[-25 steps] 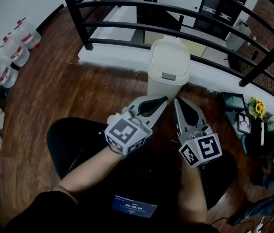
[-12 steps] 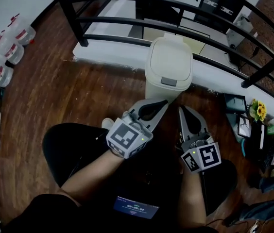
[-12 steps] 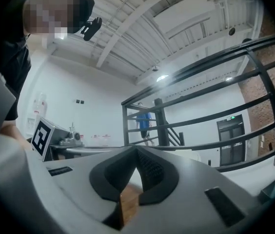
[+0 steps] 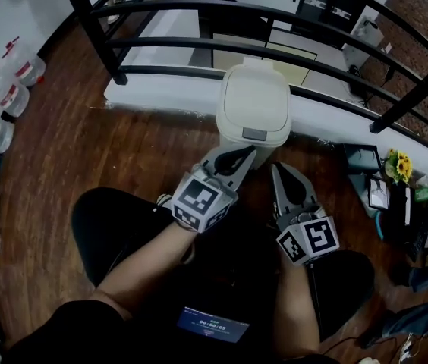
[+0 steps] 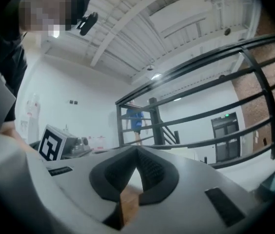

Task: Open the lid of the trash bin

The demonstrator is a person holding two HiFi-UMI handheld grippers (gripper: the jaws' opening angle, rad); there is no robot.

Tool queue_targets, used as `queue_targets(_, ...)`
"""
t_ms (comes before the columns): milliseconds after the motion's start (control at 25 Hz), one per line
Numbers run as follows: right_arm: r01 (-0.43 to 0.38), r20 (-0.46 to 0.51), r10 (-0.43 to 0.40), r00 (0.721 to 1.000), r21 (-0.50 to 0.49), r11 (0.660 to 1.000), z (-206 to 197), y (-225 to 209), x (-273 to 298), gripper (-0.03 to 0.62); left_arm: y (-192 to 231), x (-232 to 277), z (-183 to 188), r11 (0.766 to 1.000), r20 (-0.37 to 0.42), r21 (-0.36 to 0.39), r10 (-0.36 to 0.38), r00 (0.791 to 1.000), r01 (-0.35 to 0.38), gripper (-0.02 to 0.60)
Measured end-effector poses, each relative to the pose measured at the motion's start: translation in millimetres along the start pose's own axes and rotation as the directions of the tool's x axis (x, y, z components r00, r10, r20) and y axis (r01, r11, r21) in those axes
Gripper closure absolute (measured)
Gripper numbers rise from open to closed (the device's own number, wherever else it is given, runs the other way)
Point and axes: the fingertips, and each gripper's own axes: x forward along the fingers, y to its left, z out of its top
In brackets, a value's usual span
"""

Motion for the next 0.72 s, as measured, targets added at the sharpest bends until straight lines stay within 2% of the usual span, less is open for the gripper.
queue_targets(80,0.002,0.003,-0.002,1.0,0.026,1.0,3.1,7.8,0.3,0.592,2.0,-7.3,-0.1,1.0,-0.001,-0.009,0.005,1.0,-0.005,0.545)
queue_targets(200,0.004,-0.004,-0.004,1.0,0.008,1.0,9.6,26.2,-2.4,0.592,1.0,-21.2,-2.2,1.0,-0.009,-0.013,0.004,1.0,-0.004,0.545)
queue_targets(400,-0.018,-0.034,0.015,0.999,-0.09,0.996,5.3,52.4,-16.1,0.592,-4.8,-41.6,3.8,0.999,-0.001,-0.034,0.007,1.0,-0.007,0.545)
queue_targets(520,-0.008,-0.004,0.008,1.0,-0.062,0.998,3.7,46.9,-20.3,0.592,-11.7,-36.0,1.7,1.0,-0.001,-0.014,0.0,1.0,0.0,0.545)
queue_targets(720,-0.016,-0.028,0.015,0.999,-0.063,0.998,-14.2,25.8,-6.2,0.592,-7.3,-19.9,-14.1,1.0,-0.019,-0.014,0.011,1.0,-0.011,0.545)
